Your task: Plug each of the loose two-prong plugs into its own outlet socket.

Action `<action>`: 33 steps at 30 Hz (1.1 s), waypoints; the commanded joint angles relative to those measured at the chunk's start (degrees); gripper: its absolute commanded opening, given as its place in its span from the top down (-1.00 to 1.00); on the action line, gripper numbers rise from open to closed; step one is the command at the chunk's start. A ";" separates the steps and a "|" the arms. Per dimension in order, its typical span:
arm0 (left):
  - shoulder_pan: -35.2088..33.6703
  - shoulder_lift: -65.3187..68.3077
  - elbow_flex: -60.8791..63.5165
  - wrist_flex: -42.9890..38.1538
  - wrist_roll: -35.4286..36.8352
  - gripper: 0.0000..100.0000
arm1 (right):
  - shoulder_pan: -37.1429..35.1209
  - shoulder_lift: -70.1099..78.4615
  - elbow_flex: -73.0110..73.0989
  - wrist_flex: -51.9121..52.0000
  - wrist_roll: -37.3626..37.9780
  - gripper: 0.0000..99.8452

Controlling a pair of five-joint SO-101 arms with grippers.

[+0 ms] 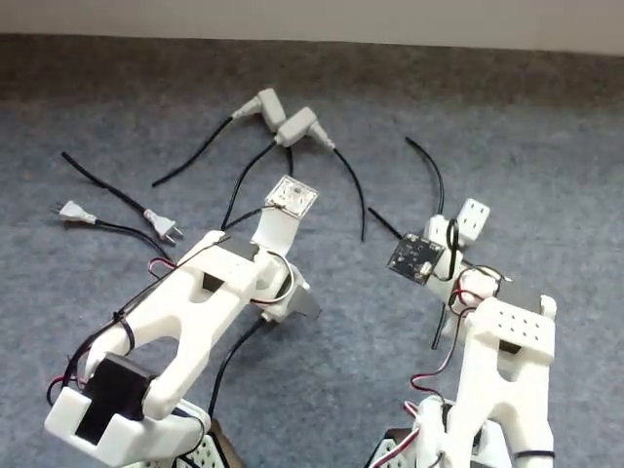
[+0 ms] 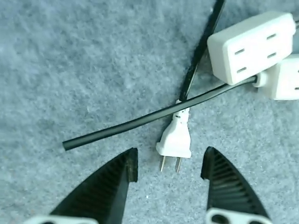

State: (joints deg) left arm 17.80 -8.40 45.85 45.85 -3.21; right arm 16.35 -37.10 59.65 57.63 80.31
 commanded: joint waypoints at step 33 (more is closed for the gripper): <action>-0.40 -1.36 -0.22 -0.97 0.18 0.21 | 0.84 32.84 -22.55 -2.59 -15.12 0.98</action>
State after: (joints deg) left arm 17.80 -8.40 45.85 45.85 -3.21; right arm 18.46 -3.43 39.96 55.52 69.41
